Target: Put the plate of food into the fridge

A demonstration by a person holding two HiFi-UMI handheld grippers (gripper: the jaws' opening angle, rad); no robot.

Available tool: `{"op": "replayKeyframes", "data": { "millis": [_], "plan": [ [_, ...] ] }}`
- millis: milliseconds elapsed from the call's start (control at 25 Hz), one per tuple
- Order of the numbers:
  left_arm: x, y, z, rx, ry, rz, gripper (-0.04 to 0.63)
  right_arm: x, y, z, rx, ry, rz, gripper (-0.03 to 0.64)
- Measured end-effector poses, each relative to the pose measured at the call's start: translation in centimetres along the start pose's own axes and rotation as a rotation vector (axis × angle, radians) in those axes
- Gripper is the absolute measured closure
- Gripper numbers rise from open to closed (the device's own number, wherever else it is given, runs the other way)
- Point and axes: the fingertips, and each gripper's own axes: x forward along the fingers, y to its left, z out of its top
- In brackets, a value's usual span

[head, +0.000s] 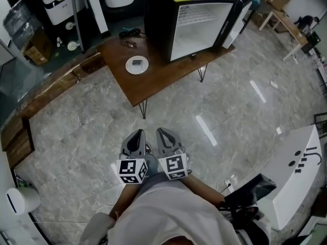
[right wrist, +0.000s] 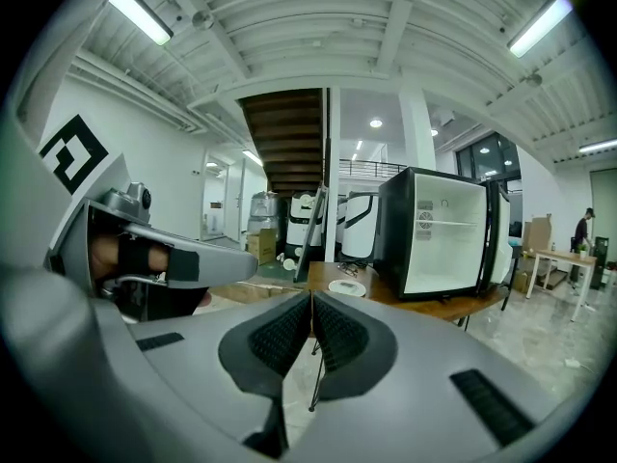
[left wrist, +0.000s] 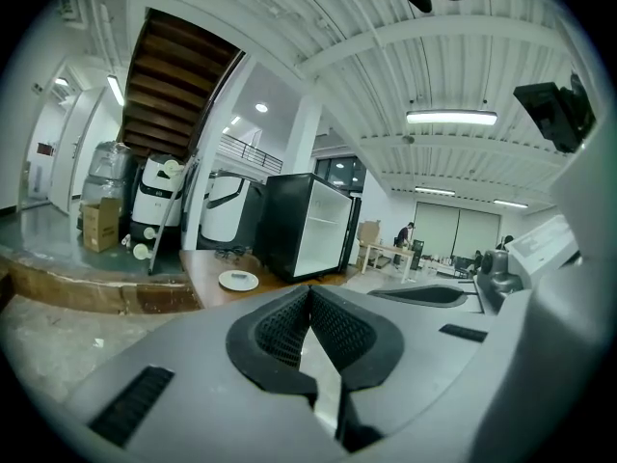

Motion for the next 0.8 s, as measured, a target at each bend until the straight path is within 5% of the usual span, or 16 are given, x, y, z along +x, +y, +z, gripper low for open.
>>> {"op": "replayKeyframes", "data": {
  "millis": [600, 800],
  "plan": [
    [12.4, 17.8, 9.1, 0.035, -0.002, 0.008, 0.577, 22.4, -0.4, 8.4, 0.020, -0.039, 0.003, 0.598],
    [15.5, 20.7, 9.9, -0.024, 0.001, -0.010, 0.577, 26.7, -1.1, 8.9, 0.017, -0.031, 0.005, 0.598]
  ]
}}
